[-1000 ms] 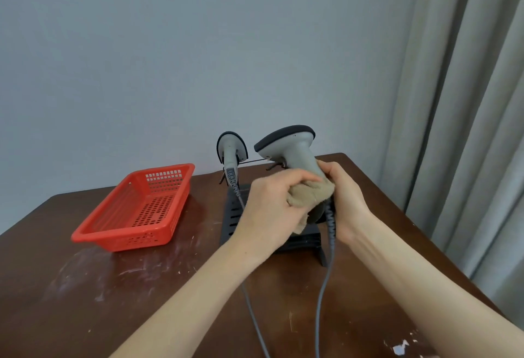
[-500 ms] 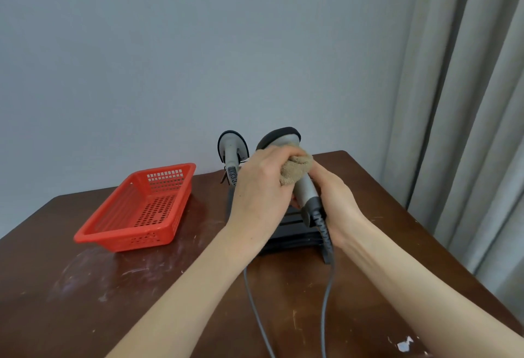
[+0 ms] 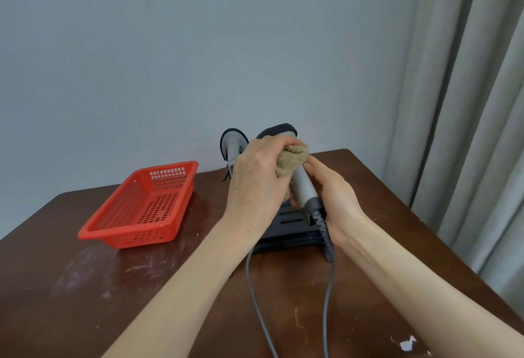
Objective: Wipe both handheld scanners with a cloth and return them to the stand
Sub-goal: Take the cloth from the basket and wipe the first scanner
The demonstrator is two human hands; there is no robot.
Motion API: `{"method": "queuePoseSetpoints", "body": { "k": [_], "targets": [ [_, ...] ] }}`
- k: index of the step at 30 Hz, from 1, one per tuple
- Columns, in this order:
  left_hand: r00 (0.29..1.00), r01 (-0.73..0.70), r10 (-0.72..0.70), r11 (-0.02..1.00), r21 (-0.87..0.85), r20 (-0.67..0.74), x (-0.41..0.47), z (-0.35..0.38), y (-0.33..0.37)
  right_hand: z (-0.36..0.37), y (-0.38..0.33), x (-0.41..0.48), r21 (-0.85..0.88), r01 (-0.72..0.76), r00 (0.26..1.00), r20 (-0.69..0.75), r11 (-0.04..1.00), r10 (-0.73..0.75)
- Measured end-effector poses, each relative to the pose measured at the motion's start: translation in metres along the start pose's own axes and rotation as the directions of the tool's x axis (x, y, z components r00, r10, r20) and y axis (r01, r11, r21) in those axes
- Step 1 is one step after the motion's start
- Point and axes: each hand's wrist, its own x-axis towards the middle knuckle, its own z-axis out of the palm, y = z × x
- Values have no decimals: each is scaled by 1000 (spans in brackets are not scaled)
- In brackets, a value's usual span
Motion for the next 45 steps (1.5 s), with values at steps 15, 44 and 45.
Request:
{"method": "queuePoseSetpoints", "body": {
  "k": [15, 44, 45],
  "targets": [
    [999, -37, 38, 999, 32, -29, 0, 4, -11, 3, 0, -2, -8, 14, 999, 51, 1000, -14],
    [990, 140, -133, 978, -152, 54, -4, 3, -11, 1, 4, 5, -39, -32, 992, -124, 999, 27],
    [986, 168, -163, 972, -165, 44, -1, 4, -12, 0, 5, 7, -44, -37, 992, -124, 998, 31]
  ]
}}
